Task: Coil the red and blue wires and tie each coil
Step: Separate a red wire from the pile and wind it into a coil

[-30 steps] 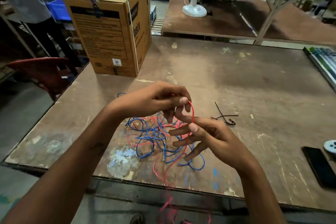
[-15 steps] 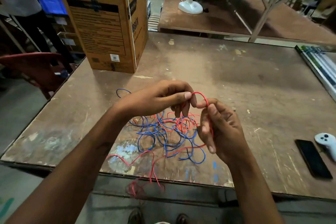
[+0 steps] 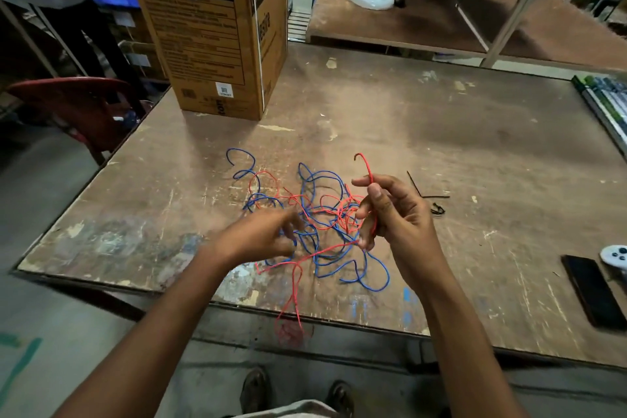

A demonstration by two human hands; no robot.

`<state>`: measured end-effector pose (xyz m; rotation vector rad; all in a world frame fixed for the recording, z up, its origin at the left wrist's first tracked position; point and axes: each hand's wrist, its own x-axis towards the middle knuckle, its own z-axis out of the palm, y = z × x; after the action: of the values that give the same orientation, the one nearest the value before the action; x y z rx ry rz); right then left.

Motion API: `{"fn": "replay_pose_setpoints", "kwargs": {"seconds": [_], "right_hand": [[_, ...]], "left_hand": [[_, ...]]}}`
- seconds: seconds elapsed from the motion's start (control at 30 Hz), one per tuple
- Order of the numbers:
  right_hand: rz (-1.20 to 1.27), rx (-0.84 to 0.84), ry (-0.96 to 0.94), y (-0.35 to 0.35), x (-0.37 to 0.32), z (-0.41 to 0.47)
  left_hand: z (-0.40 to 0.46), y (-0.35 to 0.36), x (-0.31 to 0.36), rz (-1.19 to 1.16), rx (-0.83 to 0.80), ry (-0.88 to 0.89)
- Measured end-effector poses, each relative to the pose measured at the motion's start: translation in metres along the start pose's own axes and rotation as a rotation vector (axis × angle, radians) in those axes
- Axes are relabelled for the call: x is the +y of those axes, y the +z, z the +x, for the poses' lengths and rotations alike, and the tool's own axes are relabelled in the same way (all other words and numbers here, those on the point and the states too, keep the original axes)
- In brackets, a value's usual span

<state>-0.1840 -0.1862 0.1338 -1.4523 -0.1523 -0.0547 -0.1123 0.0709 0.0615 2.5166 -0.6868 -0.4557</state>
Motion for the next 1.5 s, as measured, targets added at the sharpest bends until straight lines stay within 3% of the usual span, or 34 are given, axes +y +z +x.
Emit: {"fn": "replay_pose_setpoints", "kwargs": {"seconds": [0.1, 0.23, 0.43, 0.53, 0.6, 0.73, 0.8, 0.87, 0.97, 1.03, 1.13, 1.23, 1.3, 1.4, 1.5], "right_hand": [[-0.003, -0.043, 0.014, 0.001, 0.003, 0.002], [0.033, -0.127, 0.067, 0.005, 0.005, 0.001], [0.075, -0.32, 0.208, 0.007, 0.03, -0.003], [0.019, -0.442, 0.311, 0.009, 0.043, -0.009], [-0.081, -0.436, 0.351, 0.013, 0.052, -0.011], [-0.695, -0.401, 0.18, 0.013, 0.068, -0.01], [-0.725, -0.447, 0.195, 0.013, 0.068, -0.009], [-0.837, -0.476, 0.062, 0.013, 0.065, -0.01], [-1.046, -0.211, -0.245, 0.015, 0.066, -0.01], [-0.981, -0.079, -0.233, 0.016, 0.063, -0.008], [-0.644, -0.202, -0.074, 0.017, 0.049, -0.003], [-0.551, -0.15, -0.045, 0.005, 0.04, -0.003], [-0.546, -0.072, -0.04, -0.006, 0.04, -0.007], [-0.209, 0.004, 0.109, -0.019, 0.036, -0.019], [0.079, -0.192, 0.308, -0.03, 0.024, -0.036]], "left_hand": [[-0.008, 0.045, -0.037, 0.266, -0.132, -0.144], [-0.004, 0.072, -0.044, 0.388, -0.046, -0.127], [-0.002, 0.06, -0.022, 0.022, 0.117, -0.055], [0.0, 0.047, 0.001, -0.139, 0.137, 0.007], [0.001, 0.043, 0.009, -0.236, 0.119, 0.026], [-0.001, 0.038, 0.022, -0.499, 0.091, 0.05], [-0.003, 0.032, 0.03, -0.607, 0.067, 0.046], [-0.004, 0.024, 0.034, -0.64, 0.045, 0.054], [-0.006, 0.008, 0.037, -0.59, -0.014, 0.104], [-0.007, 0.0, 0.042, -0.527, 0.003, 0.2], [-0.002, -0.01, 0.041, -0.54, 0.106, 0.197], [-0.001, -0.022, 0.032, -0.472, 0.154, 0.144], [-0.006, -0.025, 0.022, -0.429, 0.111, 0.168], [-0.013, -0.019, 0.008, -0.43, 0.077, 0.171], [-0.012, -0.013, 0.003, -0.423, 0.171, 0.168]]}}
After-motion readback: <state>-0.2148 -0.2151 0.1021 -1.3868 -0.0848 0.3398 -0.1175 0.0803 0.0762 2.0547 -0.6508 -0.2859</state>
